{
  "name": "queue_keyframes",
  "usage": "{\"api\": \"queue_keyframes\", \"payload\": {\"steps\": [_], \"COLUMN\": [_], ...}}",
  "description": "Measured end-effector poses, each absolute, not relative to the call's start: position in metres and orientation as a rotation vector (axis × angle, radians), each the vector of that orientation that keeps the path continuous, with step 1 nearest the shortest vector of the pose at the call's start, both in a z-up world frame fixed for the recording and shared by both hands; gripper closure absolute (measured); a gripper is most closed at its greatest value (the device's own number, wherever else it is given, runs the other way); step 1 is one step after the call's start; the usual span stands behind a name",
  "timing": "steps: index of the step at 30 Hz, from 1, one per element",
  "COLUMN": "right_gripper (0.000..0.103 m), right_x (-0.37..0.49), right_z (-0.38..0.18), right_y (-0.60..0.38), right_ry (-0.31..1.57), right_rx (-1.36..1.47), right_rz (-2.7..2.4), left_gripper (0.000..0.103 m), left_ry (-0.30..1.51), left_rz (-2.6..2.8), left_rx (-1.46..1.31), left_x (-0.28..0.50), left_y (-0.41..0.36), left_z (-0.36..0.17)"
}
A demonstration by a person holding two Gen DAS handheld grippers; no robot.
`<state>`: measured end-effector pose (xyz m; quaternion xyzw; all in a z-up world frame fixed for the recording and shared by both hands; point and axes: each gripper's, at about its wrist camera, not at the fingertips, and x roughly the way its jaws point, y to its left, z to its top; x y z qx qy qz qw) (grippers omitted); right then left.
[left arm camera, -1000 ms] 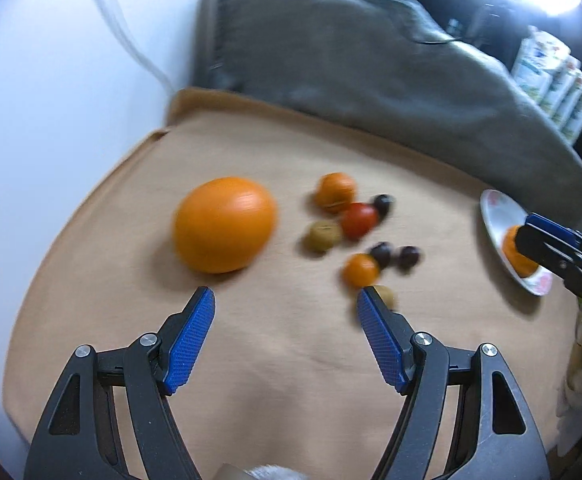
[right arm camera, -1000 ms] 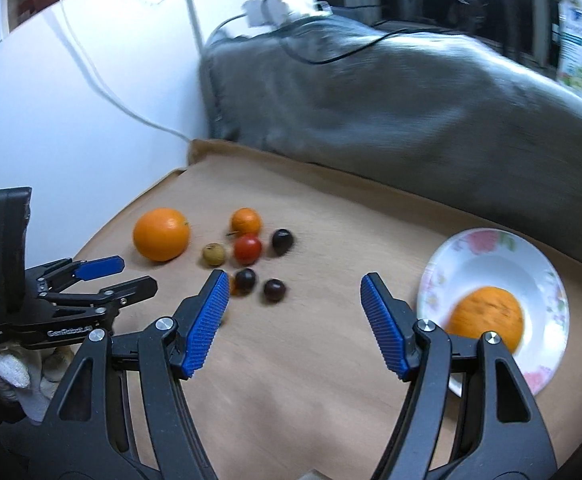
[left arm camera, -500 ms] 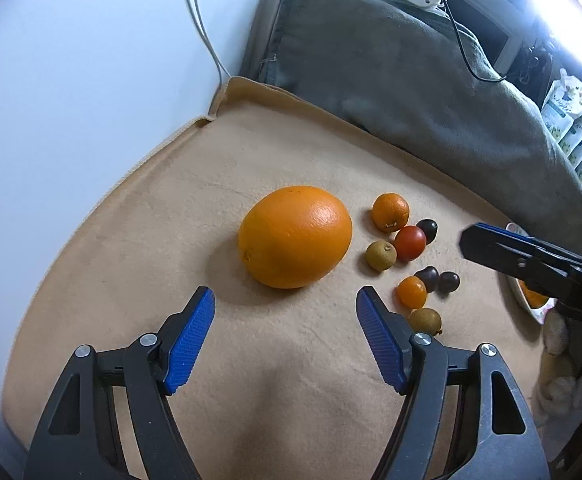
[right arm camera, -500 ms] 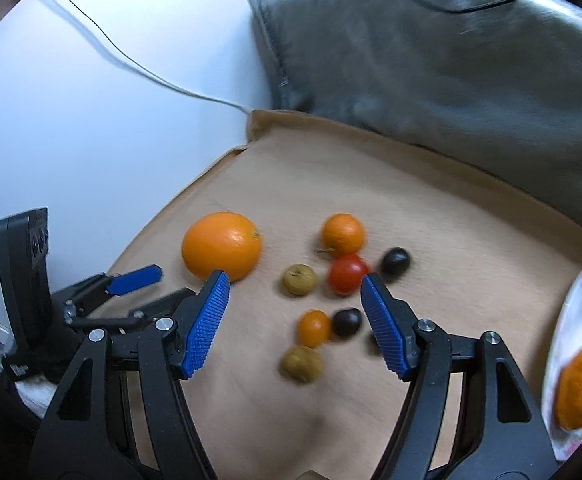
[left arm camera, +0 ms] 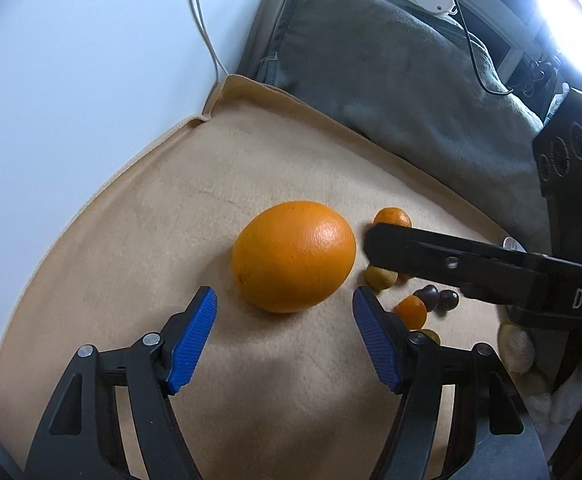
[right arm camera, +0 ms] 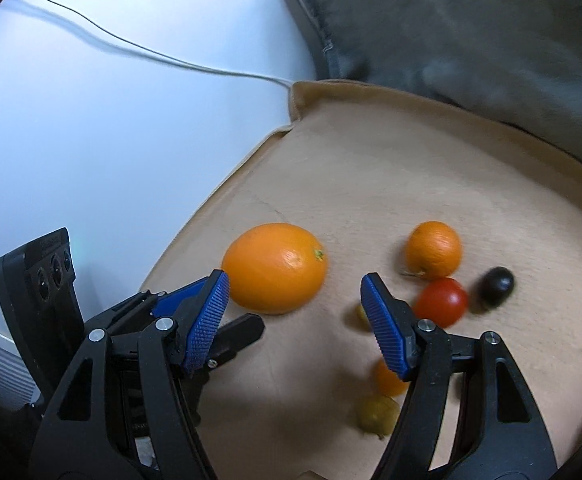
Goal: Organize fruits
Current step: 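Close the right tool on the large smooth orange and lift it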
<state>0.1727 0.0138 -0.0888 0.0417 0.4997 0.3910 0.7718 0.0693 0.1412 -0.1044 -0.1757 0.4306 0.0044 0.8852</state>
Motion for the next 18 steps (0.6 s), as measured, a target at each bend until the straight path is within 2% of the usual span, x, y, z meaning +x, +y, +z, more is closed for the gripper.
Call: {"api": "queue_keyframes", "payload": {"steps": [18], "right_gripper": [0.032], "right_x": [0.196], "right_z": [-0.106], "right_y": [0.038], "right_ry": [1.15], "right_rx": [0.112], "right_rz": [0.873], "left_gripper": [0.033], "left_ry": [0.935], "left_rz": [-0.049], "left_rx": [-0.389], "left_x": [0.09], "left_y": [0.148], "left_z": [-0.117]}}
